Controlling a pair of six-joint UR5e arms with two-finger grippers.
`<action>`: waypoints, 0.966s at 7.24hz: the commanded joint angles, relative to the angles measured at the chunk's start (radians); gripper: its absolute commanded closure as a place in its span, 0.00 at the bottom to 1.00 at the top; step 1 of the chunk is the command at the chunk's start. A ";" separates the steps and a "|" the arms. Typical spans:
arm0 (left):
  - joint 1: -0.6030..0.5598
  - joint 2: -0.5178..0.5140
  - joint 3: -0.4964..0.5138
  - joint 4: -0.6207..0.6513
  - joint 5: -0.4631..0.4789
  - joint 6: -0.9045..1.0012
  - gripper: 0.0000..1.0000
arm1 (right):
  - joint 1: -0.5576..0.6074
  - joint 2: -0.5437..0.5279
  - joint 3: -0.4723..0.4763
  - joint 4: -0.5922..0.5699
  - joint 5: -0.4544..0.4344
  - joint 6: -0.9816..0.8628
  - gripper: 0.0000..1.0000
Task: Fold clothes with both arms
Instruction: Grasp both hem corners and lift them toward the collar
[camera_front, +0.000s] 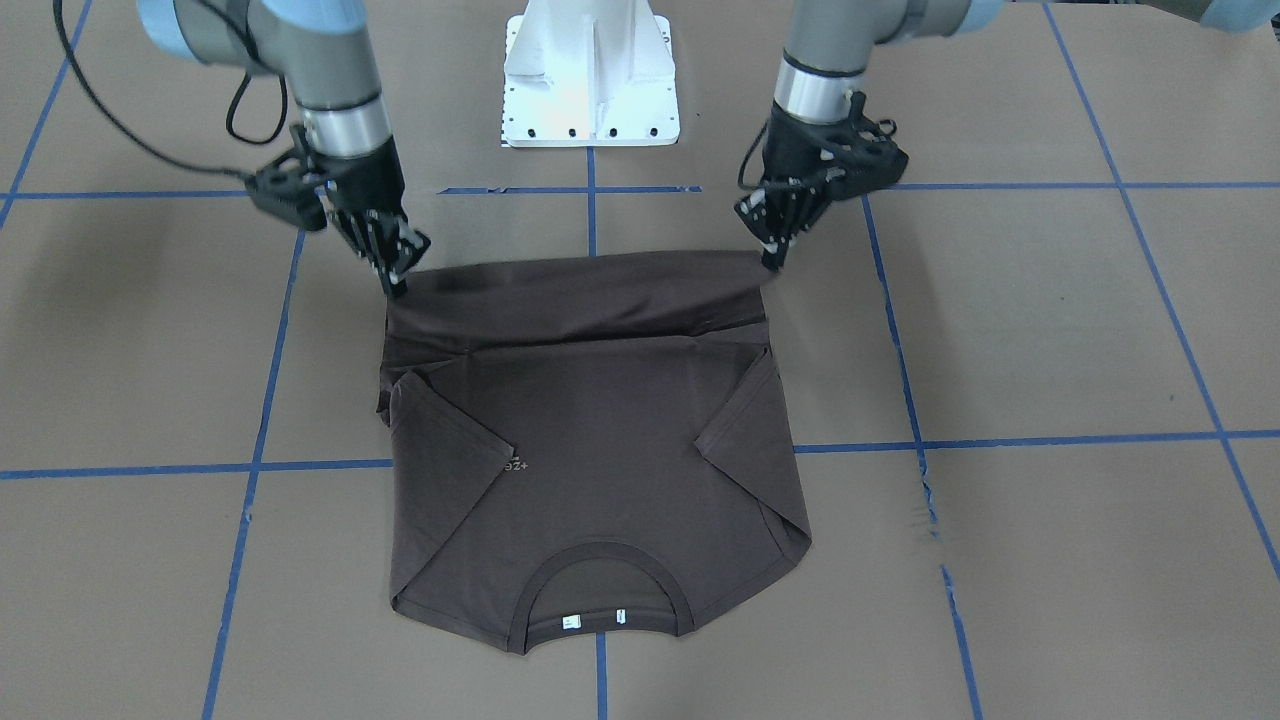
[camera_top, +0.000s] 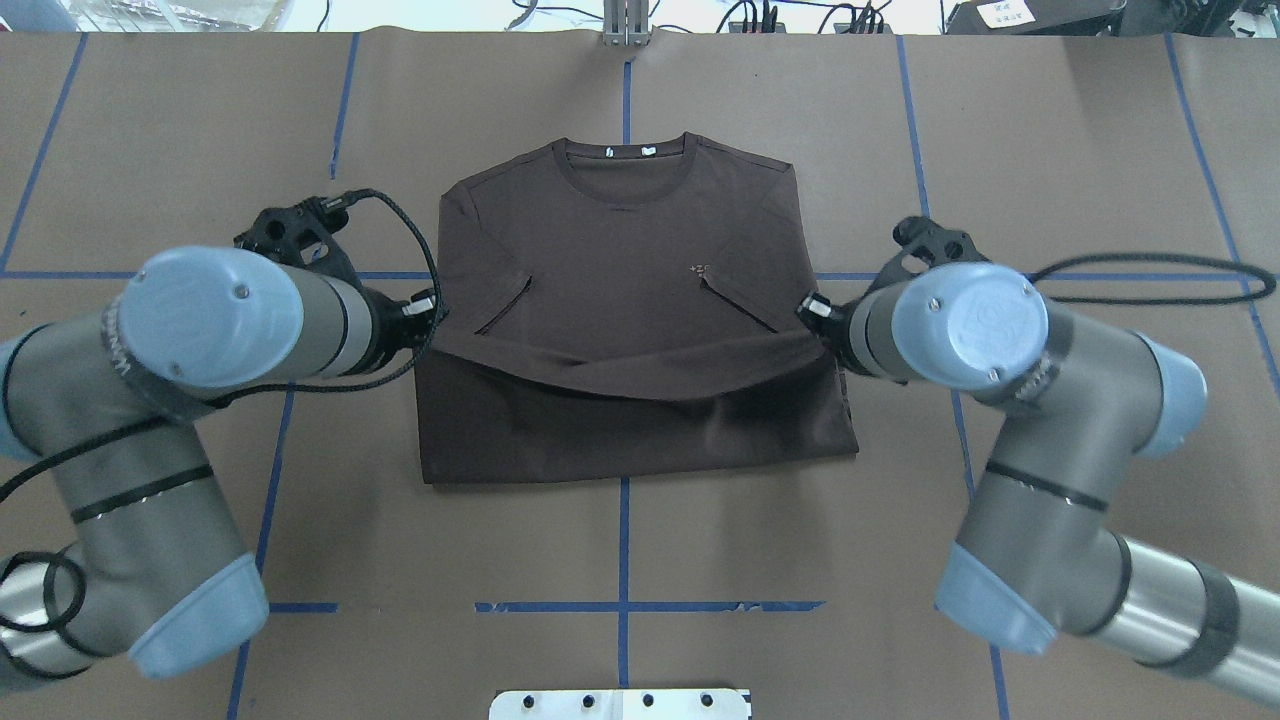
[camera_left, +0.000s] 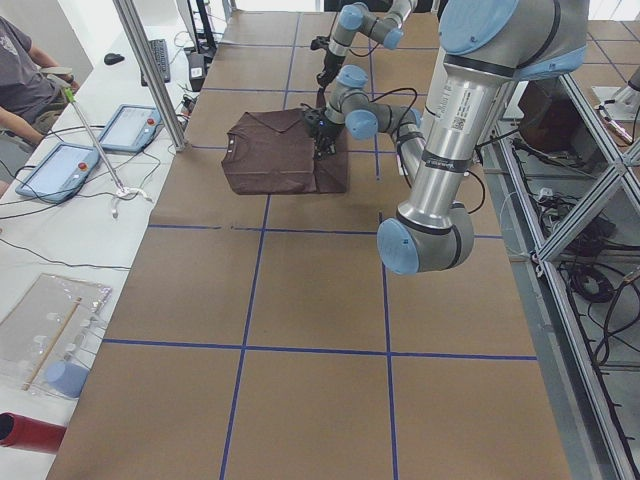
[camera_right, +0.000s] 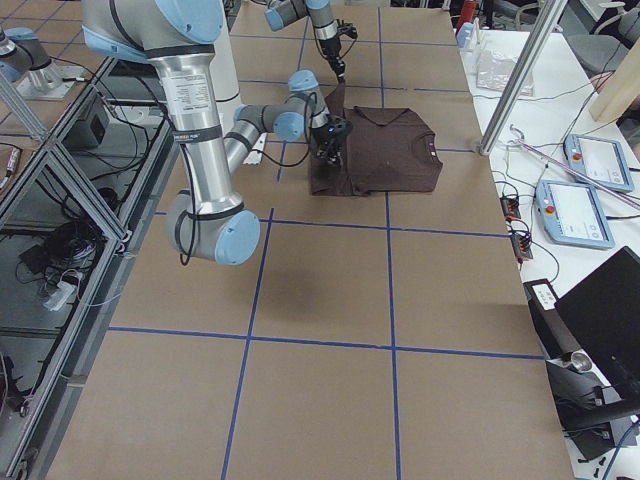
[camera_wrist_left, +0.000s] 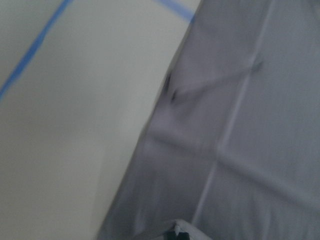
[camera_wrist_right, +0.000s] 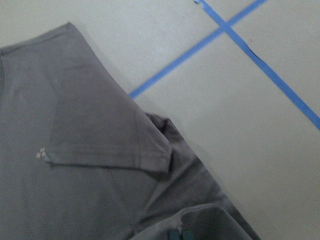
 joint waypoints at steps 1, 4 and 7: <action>-0.122 -0.055 0.236 -0.211 -0.001 0.057 1.00 | 0.150 0.142 -0.234 0.010 0.054 -0.142 1.00; -0.155 -0.176 0.523 -0.373 0.010 0.067 1.00 | 0.201 0.339 -0.644 0.235 0.054 -0.145 1.00; -0.153 -0.206 0.657 -0.487 0.011 0.065 1.00 | 0.200 0.365 -0.718 0.296 0.054 -0.148 1.00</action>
